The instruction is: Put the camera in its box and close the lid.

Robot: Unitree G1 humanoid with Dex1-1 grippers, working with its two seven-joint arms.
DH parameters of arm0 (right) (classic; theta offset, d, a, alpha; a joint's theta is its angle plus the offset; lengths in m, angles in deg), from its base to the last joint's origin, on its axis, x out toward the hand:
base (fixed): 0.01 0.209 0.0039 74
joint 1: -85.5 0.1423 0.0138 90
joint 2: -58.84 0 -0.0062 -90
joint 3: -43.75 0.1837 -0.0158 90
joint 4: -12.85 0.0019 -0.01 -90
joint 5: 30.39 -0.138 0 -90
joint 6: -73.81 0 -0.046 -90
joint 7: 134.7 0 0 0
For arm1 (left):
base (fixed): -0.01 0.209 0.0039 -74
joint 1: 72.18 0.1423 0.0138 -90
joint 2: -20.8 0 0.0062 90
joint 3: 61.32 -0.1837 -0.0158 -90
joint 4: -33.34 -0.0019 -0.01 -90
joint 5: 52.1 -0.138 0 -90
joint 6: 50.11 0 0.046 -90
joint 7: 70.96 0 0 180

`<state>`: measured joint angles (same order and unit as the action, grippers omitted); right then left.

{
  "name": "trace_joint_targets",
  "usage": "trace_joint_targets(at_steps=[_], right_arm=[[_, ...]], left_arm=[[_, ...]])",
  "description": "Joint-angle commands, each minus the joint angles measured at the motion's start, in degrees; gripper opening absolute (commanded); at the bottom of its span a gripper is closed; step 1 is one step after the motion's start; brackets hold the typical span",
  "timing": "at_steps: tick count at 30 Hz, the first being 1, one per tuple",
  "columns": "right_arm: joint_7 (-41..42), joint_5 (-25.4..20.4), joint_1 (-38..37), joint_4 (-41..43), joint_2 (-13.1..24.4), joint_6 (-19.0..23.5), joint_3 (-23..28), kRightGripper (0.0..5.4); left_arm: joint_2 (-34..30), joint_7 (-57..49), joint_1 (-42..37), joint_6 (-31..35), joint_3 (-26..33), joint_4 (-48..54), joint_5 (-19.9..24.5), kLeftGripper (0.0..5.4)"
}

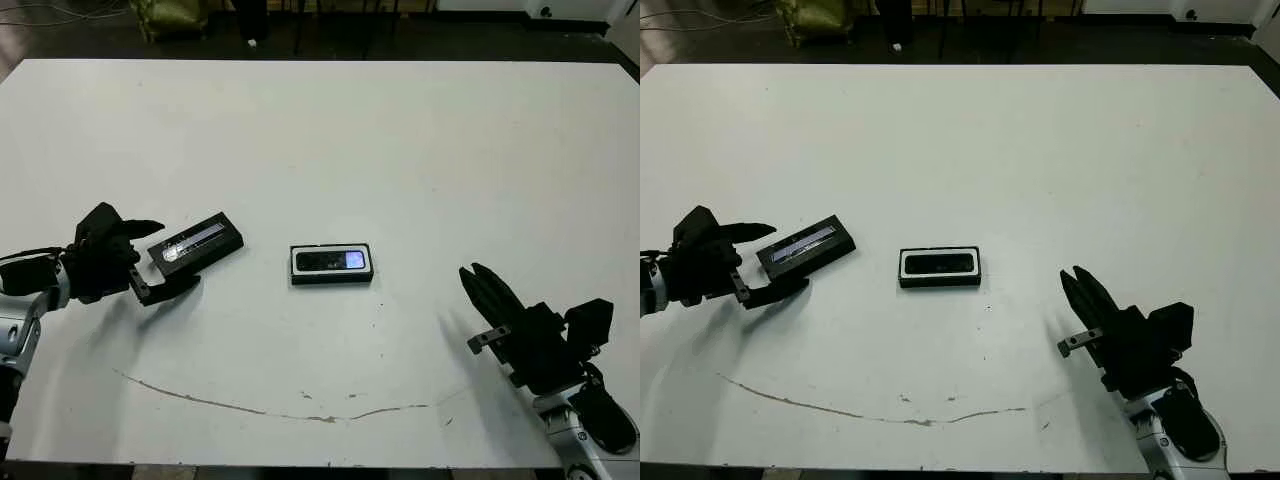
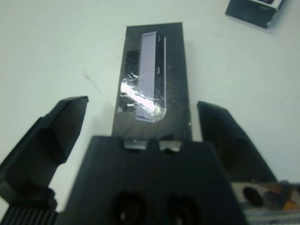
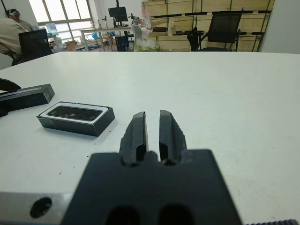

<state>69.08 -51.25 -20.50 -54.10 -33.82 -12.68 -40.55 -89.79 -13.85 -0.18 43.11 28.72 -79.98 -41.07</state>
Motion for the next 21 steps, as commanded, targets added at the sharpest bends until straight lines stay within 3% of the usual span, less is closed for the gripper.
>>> trace_joint_targets(at_steps=[1,8,11,21], right_arm=[[0.68,-0.03,-0.33,-1.78,0.23,-1.02,0.5,0.0],[-1.17,0.18,-1.14,0.22,0.26,1.38,0.13,0.0],[-1.12,0.64,-1.14,0.07,0.25,0.83,0.0,0.0],[0.09,-0.35,-0.86,-1.13,-0.05,-0.32,0.19,0.0]], left_arm=[[0.56,-0.61,0.73,-0.45,-0.07,-1.74,-0.69,5.39],[2.11,-2.21,0.98,-1.9,0.32,-3.05,-0.38,5.39],[3.14,-2.55,0.98,-1.95,1.17,-3.94,0.73,5.02],[1.42,-1.21,1.49,-1.02,-0.03,-1.87,0.14,2.61]])
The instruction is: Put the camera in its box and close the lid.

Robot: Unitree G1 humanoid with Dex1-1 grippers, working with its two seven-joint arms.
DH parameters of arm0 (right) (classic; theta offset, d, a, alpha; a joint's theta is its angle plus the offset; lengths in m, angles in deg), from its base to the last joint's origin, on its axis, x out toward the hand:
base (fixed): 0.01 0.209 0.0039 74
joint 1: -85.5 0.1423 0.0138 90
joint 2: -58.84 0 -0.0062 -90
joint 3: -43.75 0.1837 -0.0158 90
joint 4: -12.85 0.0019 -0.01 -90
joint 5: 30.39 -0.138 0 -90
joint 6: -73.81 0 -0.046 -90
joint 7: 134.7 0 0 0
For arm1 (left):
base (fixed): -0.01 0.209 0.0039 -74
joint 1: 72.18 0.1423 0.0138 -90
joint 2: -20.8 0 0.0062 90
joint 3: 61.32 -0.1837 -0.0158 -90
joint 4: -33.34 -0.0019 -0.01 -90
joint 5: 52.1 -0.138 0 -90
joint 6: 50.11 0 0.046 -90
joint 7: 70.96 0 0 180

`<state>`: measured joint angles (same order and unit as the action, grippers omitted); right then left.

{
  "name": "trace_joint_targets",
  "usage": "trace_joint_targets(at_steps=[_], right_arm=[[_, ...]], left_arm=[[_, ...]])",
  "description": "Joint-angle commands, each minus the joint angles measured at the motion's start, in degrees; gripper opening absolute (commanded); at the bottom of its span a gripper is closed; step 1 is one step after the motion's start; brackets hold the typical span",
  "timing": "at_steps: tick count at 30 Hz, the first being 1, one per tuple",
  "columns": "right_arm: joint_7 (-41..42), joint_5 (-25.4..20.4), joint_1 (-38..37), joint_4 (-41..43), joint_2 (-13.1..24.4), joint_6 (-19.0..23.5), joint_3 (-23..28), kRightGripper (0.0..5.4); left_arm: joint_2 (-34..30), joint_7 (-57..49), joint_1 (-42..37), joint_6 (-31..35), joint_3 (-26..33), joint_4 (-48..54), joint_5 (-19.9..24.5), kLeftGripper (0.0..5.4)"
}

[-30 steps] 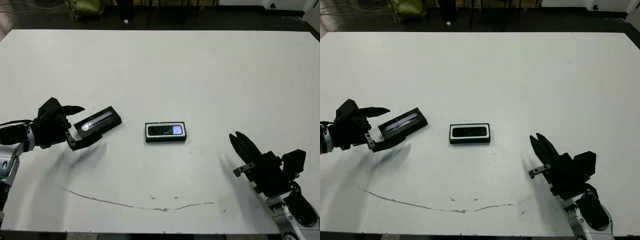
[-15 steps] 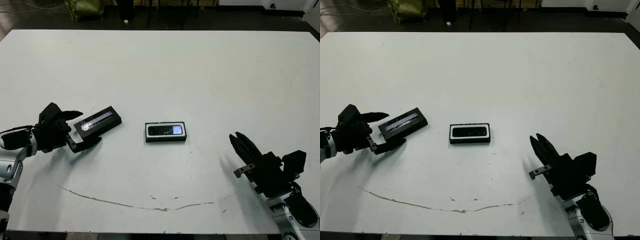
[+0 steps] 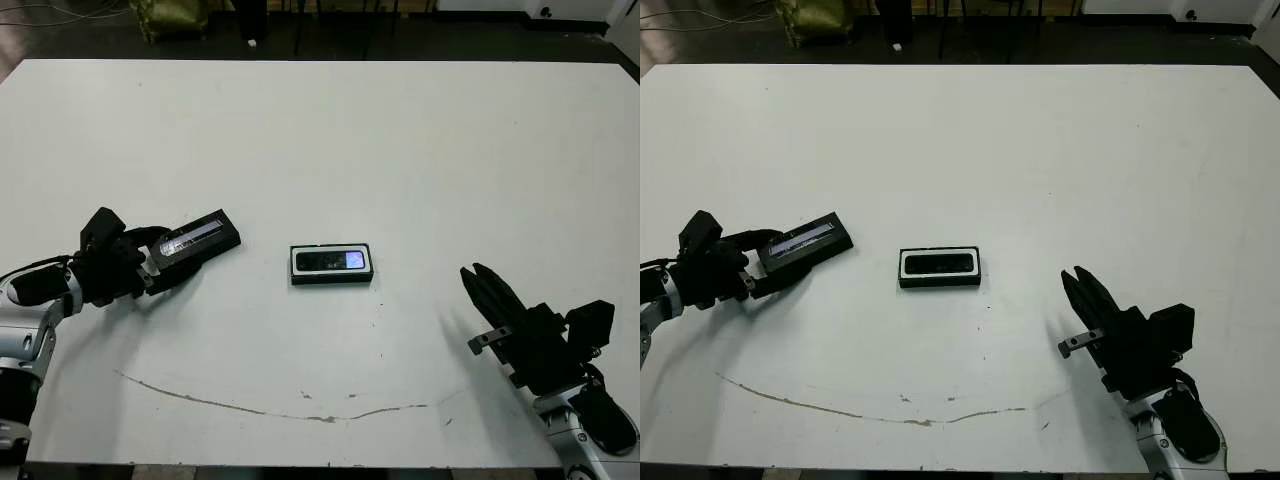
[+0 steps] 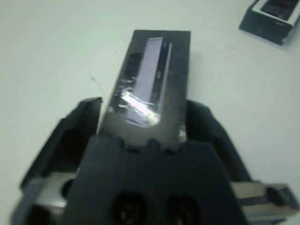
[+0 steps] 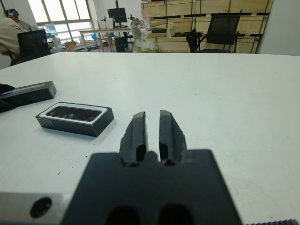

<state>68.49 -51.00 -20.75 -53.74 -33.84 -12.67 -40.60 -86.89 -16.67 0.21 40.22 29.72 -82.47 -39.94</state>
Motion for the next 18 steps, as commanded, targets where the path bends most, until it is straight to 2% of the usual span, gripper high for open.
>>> trace_joint_targets(at_steps=[1,10,14,18], right_arm=[[0.75,-0.55,-0.65,-1.57,-0.03,-0.5,0.23,0.0],[-0.57,0.36,-1.15,-0.71,-0.1,0.45,-0.11,0.0],[-1.58,0.17,-1.43,0.5,-0.03,2.3,-0.24,0.0],[-0.88,-0.01,-1.32,-0.48,-0.37,0.84,-0.37,0.0]], left_arm=[[-2.08,2.62,1.08,1.98,-1.3,1.07,-1.07,2.48],[-5.87,8.1,0.23,6.42,-0.72,6.4,0.27,2.36],[-6.28,7.87,0.17,9.6,2.25,12.22,3.89,2.36],[-5.98,6.66,-0.79,12.5,4.57,19.77,7.44,2.36]])
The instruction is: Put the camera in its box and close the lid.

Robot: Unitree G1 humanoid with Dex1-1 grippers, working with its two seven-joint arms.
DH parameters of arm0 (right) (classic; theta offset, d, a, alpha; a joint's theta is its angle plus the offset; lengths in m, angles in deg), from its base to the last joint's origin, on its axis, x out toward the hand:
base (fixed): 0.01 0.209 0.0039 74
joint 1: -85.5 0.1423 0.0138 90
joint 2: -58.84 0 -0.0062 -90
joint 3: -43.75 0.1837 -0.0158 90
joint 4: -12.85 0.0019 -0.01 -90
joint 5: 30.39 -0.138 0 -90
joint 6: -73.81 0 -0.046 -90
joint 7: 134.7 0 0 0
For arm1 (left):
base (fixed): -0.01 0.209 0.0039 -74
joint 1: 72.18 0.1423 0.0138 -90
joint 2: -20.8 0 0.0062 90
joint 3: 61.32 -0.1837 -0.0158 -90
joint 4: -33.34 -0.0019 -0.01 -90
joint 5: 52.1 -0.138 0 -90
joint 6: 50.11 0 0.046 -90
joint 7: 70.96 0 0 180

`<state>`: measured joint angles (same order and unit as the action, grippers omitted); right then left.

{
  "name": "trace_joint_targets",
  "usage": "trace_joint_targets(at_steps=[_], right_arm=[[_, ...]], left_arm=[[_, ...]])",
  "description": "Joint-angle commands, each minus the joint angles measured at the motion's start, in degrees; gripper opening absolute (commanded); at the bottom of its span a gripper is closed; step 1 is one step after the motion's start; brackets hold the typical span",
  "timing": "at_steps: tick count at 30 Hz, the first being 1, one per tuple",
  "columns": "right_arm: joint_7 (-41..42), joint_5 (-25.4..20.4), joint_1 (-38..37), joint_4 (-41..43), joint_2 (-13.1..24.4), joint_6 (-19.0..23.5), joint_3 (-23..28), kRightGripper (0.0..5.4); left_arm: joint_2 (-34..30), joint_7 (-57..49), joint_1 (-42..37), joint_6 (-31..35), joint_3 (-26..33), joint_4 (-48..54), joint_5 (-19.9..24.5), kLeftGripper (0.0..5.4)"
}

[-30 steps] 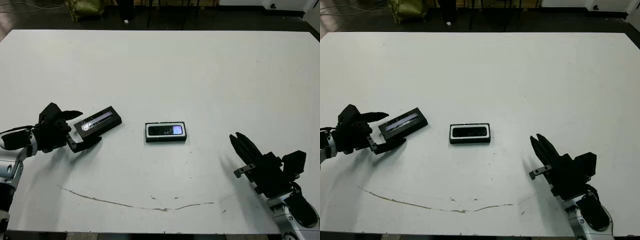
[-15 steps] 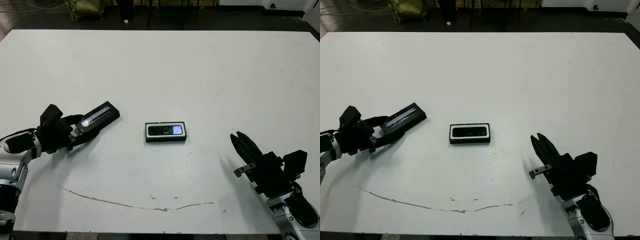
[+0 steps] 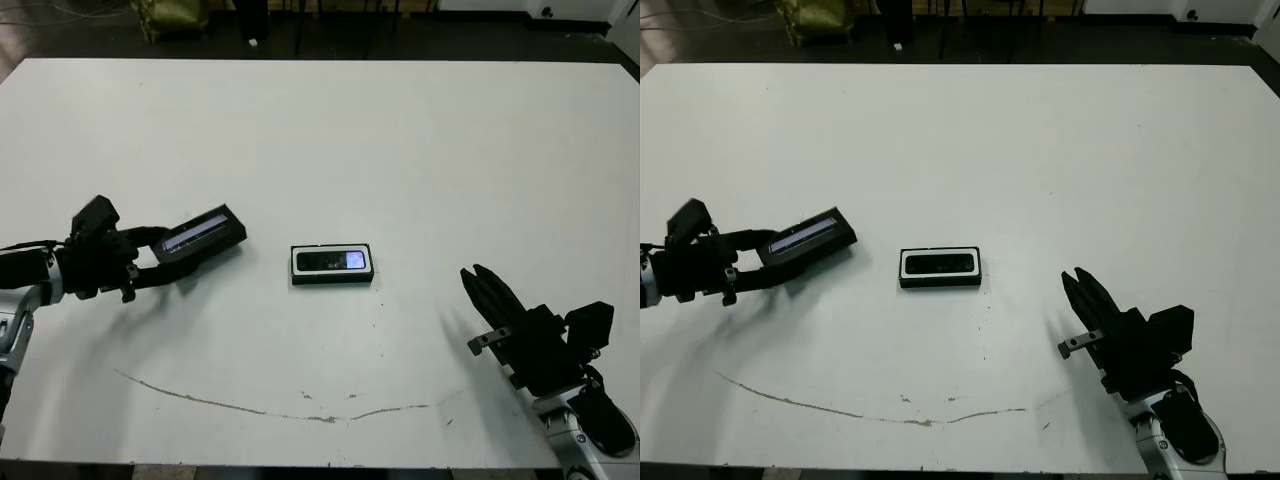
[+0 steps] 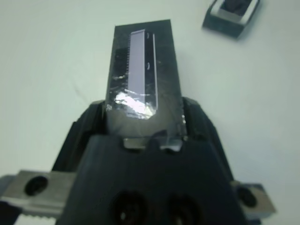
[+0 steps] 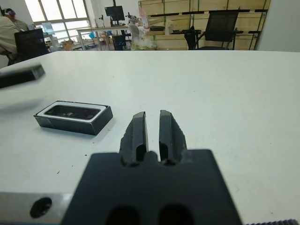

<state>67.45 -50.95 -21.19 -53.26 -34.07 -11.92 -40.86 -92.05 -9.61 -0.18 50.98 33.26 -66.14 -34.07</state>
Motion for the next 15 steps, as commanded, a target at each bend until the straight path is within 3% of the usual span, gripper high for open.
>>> trace_joint_targets(at_steps=[1,7,15], right_arm=[[0.1,0.02,-0.97,-0.91,-0.17,0.11,-0.15,0.0],[-1.04,0.35,-1.63,0.58,-0.17,1.25,-0.36,0.0],[-0.34,-0.2,-0.87,-0.85,-0.42,0.05,-0.41,0.0]], left_arm=[[-0.7,-0.29,-0.98,1.98,1.11,4.81,2.28,2.36],[1.8,4.05,-6.39,4.37,-2.68,6.43,6.74,2.36],[5.8,11.53,-12.33,3.58,-11.29,-0.2,4.7,2.36]])
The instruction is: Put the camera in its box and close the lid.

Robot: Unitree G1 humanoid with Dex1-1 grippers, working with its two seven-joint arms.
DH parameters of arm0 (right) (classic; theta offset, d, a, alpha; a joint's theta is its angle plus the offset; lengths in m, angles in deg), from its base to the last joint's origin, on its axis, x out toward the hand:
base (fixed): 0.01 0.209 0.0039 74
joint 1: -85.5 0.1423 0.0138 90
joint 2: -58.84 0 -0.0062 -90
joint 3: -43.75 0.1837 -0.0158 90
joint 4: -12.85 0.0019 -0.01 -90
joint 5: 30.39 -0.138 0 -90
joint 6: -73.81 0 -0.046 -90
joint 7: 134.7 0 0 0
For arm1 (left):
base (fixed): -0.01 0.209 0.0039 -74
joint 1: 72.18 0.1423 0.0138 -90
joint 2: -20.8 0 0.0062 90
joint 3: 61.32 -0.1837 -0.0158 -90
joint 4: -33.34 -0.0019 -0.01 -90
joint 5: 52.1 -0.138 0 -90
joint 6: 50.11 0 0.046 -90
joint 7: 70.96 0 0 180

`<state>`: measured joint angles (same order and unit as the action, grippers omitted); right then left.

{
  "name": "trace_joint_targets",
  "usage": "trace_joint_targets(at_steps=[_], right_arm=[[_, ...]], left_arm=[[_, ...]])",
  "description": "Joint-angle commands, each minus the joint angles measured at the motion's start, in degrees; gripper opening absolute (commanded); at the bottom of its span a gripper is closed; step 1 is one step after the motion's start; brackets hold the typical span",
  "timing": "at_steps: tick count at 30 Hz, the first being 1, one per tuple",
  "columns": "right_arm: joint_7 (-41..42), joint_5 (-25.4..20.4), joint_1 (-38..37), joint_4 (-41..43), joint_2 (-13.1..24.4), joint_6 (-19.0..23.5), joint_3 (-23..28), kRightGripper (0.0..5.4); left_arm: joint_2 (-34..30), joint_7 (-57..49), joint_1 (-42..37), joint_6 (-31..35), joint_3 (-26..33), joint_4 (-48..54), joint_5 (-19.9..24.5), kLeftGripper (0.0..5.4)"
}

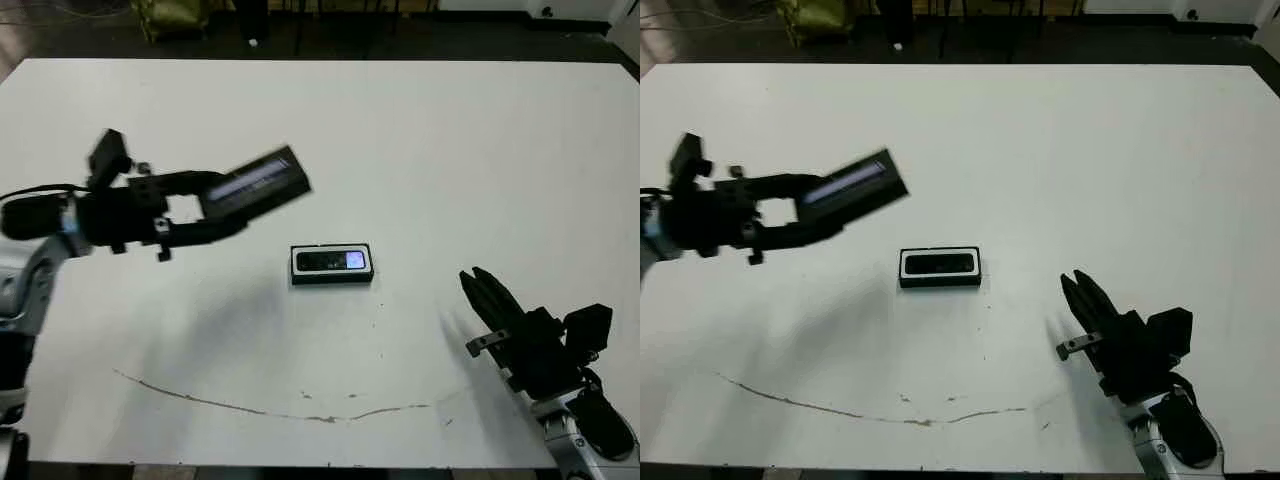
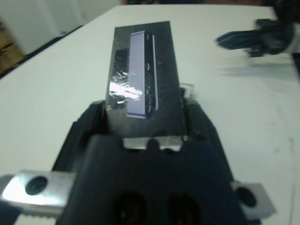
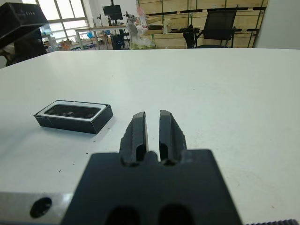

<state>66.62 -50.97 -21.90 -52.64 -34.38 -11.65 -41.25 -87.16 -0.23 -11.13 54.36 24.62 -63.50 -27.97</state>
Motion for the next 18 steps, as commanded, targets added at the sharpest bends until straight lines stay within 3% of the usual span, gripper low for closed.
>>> trace_joint_targets(at_steps=[1,8,18], right_arm=[[0.5,-0.01,-0.05,-1.55,-0.1,-0.34,-0.06,0.0],[-0.75,0.43,0.01,0.4,0.46,1.55,0.18,0.0],[-2.39,0.83,0.0,2.77,0.64,5.03,0.17,0.0]], left_arm=[[1.42,2.73,-1.85,0.17,-3.33,-3.78,-1.62,2.36],[4.68,4.85,-4.96,-0.49,-7.22,-11.63,-4.76,2.36],[8.41,7.42,-9.31,-7.07,-8.7,-24.77,-9.84,2.36]])
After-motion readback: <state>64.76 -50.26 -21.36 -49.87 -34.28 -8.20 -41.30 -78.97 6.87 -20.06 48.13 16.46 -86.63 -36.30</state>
